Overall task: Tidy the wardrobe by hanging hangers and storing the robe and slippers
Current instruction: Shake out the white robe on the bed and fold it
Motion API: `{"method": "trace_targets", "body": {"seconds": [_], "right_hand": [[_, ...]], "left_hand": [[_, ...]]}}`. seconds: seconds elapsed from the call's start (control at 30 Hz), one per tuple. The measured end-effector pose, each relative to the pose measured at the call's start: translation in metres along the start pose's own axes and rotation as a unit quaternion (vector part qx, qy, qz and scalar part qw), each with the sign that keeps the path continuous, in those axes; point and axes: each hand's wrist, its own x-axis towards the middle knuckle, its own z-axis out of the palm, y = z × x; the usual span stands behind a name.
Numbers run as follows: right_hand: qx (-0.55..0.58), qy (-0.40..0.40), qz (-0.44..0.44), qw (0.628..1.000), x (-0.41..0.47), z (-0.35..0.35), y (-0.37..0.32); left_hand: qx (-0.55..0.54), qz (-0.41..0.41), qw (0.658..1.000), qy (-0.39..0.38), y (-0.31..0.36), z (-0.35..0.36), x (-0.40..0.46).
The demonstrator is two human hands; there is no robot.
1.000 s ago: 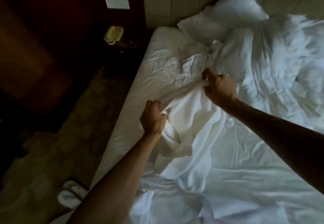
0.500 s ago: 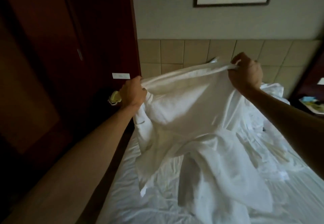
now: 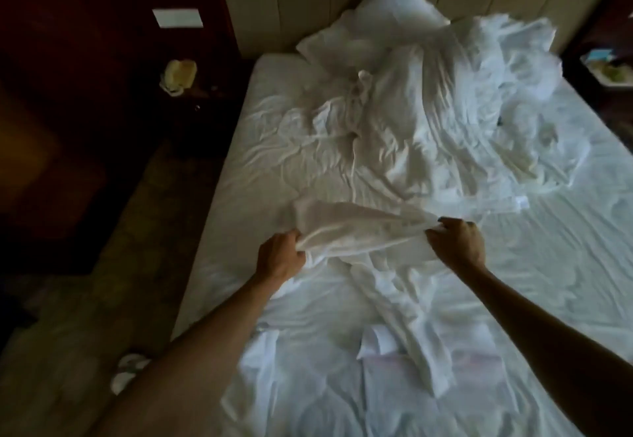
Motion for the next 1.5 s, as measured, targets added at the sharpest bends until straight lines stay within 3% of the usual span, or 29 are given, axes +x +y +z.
{"method": "trace_targets", "body": {"seconds": [0.13, 0.23, 0.4, 0.53, 0.63, 0.77, 0.87, 0.97, 1.1, 1.23, 1.33, 1.5], "right_hand": [[-0.065, -0.115, 0.058, 0.990, -0.070, 0.097, 0.092], [-0.095, -0.184, 0.112, 0.972, -0.124, 0.145, 0.148], [-0.087, -0.206, 0.135, 0.965, -0.163, 0.182, 0.197], [-0.056, -0.219, 0.053, 0.973, -0.176, 0.202, 0.216], [-0.021, -0.200, 0.014, 0.980, -0.180, 0.207, 0.215], [0.045, -0.100, 0.033, 0.993, -0.176, 0.215, 0.192], [0.038, -0.035, -0.021, 0.998, -0.157, 0.230, 0.170], [-0.006, -0.075, -0.044, 0.996, -0.128, 0.253, 0.147], [-0.070, -0.145, 0.002, 0.987, -0.089, 0.275, 0.128], [0.020, 0.002, 0.141, 0.990, -0.027, 0.248, 0.106], [0.040, 0.072, 0.134, 0.988, 0.017, 0.221, 0.090], [0.041, 0.075, 0.081, 0.993, 0.052, 0.201, 0.083]], "left_hand": [[0.049, -0.005, 0.989, -0.140, -0.037, 0.134, -0.054], [0.048, 0.004, 0.979, -0.200, -0.059, 0.206, -0.090], [0.019, 0.059, 0.979, -0.195, -0.086, 0.270, -0.112], [0.020, 0.082, 0.976, -0.200, -0.100, 0.286, -0.111], [-0.014, 0.117, 0.979, -0.166, -0.099, 0.284, -0.108], [-0.027, 0.150, 0.986, -0.069, -0.097, 0.275, -0.085], [0.038, 0.191, 0.981, 0.007, -0.098, 0.266, -0.049], [0.136, 0.201, 0.970, 0.011, -0.105, 0.254, -0.011], [0.246, 0.110, 0.962, -0.036, -0.129, 0.238, 0.020], [0.252, 0.005, 0.964, -0.085, -0.156, 0.225, 0.034], [0.204, -0.013, 0.975, -0.091, -0.165, 0.219, 0.038], [0.103, -0.047, 0.992, -0.047, -0.154, 0.214, 0.042]]}}
